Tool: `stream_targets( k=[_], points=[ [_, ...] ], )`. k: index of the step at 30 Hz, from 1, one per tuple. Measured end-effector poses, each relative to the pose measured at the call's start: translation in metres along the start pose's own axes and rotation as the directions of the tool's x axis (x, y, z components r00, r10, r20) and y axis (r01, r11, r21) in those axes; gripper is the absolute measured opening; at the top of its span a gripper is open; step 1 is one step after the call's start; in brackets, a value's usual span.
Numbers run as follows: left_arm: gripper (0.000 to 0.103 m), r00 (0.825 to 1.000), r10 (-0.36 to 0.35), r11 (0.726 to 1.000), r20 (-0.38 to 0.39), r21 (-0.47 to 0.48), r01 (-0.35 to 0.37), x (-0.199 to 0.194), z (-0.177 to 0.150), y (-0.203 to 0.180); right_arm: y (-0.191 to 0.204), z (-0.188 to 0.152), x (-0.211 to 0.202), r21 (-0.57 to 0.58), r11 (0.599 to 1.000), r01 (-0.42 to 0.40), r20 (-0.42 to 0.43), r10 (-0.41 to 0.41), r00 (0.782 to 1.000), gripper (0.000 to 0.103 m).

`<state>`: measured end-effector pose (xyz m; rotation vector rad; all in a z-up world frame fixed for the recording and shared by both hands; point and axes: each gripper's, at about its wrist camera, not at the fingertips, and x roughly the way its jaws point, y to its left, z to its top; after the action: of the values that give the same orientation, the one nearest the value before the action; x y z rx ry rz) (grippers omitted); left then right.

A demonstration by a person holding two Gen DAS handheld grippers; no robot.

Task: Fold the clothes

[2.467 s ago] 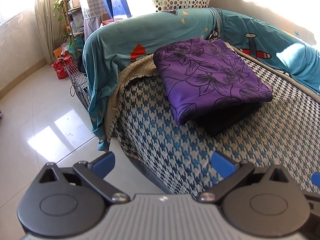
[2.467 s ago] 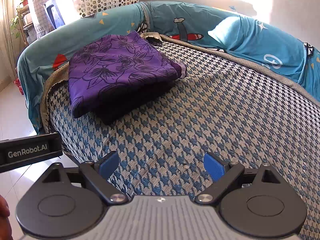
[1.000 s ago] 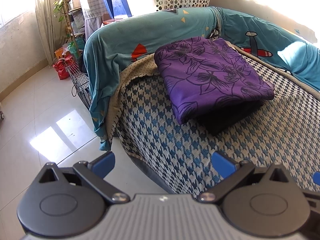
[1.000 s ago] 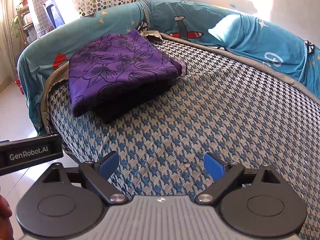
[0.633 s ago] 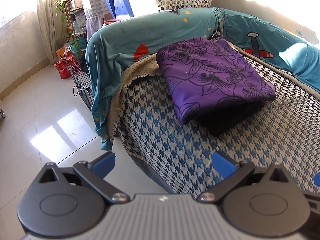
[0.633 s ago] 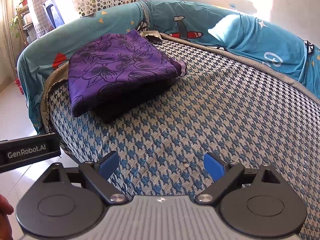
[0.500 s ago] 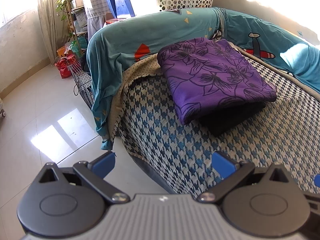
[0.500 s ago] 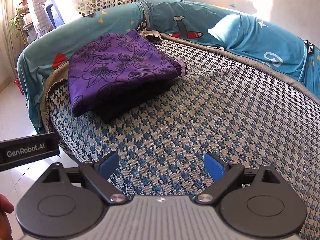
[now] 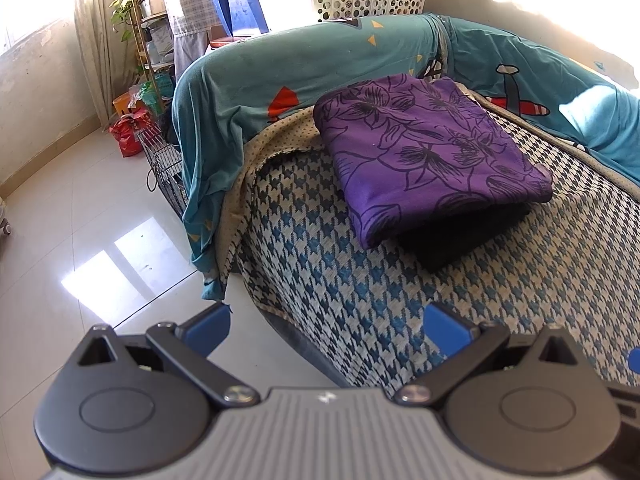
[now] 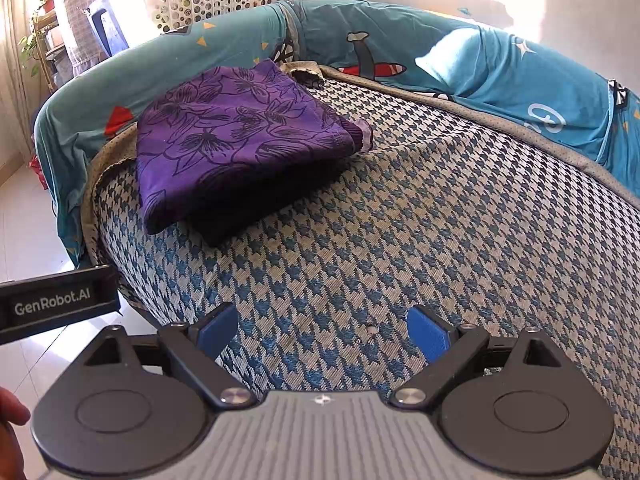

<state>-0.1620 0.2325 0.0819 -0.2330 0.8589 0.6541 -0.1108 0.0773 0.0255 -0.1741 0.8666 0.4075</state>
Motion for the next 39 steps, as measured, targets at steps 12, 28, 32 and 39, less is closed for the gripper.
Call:
stream_targets(
  k=[12,28,32,39],
  points=[
    [0.103,1.000,0.002,1.000,-0.004,-0.001,-0.002,0.0012,0.0003,0.0000,0.0003,0.0002,0.0000,0.001,1.000,0.000,-0.001,0.000,1.000,0.092],
    [0.103,1.000,0.001,1.000,-0.007,0.002,-0.001,0.0011,-0.0009,-0.0008,-0.0009,0.0000,-0.0001,0.006,1.000,-0.002,-0.001,0.002,1.000,0.092],
    [0.103,1.000,0.002,1.000,-0.007,0.007,-0.001,0.0004,-0.0012,-0.0019,-0.0023,0.0003,0.0005,0.013,1.000,-0.004,-0.003,0.004,1.000,0.092],
    [0.103,1.000,0.001,1.000,-0.005,0.010,-0.001,-0.0003,-0.0014,-0.0028,-0.0027,-0.0001,0.0002,0.016,1.000,-0.005,-0.002,0.005,1.000,0.092]
  ],
)
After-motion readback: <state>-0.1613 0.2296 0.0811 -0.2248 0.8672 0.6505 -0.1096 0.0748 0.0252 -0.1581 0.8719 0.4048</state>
